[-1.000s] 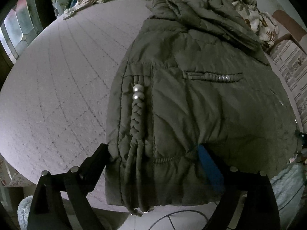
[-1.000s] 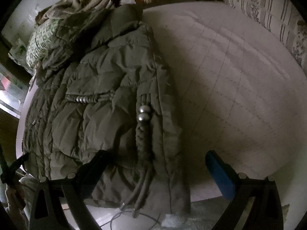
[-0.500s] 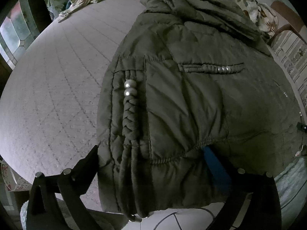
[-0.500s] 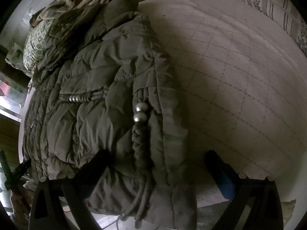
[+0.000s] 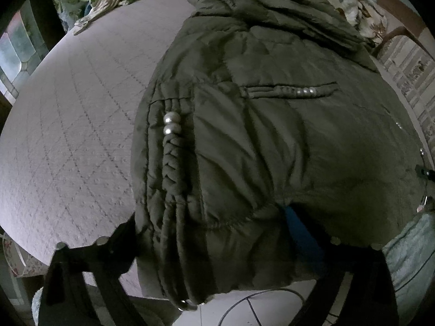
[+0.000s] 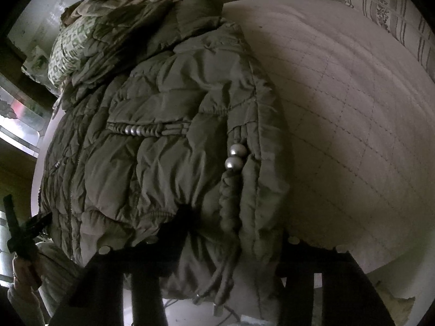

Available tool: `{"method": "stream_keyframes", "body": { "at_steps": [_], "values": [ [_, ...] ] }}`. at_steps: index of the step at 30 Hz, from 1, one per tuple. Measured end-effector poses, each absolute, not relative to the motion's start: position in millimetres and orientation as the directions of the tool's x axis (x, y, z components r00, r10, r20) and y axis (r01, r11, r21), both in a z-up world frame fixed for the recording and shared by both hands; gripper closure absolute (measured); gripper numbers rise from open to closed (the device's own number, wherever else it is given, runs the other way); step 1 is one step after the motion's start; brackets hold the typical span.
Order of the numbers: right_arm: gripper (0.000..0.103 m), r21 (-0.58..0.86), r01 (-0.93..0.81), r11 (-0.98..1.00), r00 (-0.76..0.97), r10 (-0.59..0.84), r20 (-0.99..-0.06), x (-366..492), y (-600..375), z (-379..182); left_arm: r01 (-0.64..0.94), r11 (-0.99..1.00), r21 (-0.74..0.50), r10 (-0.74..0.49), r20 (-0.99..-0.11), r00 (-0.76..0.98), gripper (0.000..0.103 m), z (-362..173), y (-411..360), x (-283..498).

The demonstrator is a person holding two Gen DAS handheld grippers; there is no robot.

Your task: Fold large clothes

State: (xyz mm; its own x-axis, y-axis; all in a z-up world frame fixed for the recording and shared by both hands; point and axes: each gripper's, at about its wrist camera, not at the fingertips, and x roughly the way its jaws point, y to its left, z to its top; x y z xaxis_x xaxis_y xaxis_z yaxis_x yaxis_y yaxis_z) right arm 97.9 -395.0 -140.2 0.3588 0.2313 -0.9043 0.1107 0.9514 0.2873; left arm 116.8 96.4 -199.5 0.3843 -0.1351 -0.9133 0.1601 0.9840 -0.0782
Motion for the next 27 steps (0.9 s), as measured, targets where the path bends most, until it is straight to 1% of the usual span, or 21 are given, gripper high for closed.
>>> {"method": "stream_keyframes", "body": {
  "at_steps": [1,4,5,7,8,9,10,15,19,23,27],
  "values": [
    [0.054,0.288,0.111,0.951,0.360,0.232,-0.904,98,-395,-140,0.165,0.983,-0.078,-0.138,-0.912,0.387,0.014,-202,94,114],
    [0.057,0.292,0.109,0.950,0.364,0.235,-0.901,98,-395,-141,0.179,0.980,-0.088,-0.153,-0.908,0.390,0.031,-199,89,110],
    [0.059,0.293,0.107,0.950,0.365,0.236,-0.901,98,-396,-141,0.182,0.979,-0.093,-0.159,-0.907,0.390,0.035,-198,88,109],
    [0.062,0.294,0.102,0.950,0.366,0.239,-0.899,99,-396,-140,0.186,0.975,-0.119,-0.185,-0.903,0.389,0.053,-195,85,108],
    [0.063,0.297,0.099,0.950,0.367,0.242,-0.898,96,-398,-139,0.187,0.973,-0.136,-0.200,-0.900,0.387,0.058,-193,86,108],
    [0.065,0.300,0.096,0.949,0.366,0.246,-0.897,95,-400,-138,0.187,0.970,-0.153,-0.216,-0.897,0.385,0.065,-192,86,108],
    [0.067,0.301,0.093,0.949,0.367,0.249,-0.897,95,-401,-136,0.184,0.968,-0.169,-0.229,-0.894,0.384,0.068,-191,86,108],
    [0.081,0.311,0.074,0.948,0.371,0.263,-0.891,95,-403,-125,0.171,0.963,-0.207,-0.261,-0.877,0.404,0.073,-177,92,104],
    [0.084,0.322,0.051,0.945,0.392,0.278,-0.877,96,-401,-110,0.189,0.960,-0.209,-0.272,-0.863,0.426,0.079,-152,97,102],
    [0.084,0.367,0.045,0.929,0.428,0.314,-0.847,96,-404,-97,0.187,0.950,-0.249,-0.308,-0.839,0.449,0.081,-132,104,104],
    [0.085,0.407,0.046,0.912,0.458,0.343,-0.820,95,-408,-91,0.204,0.950,-0.237,-0.307,-0.824,0.475,0.084,-115,103,104]
  ]
}}
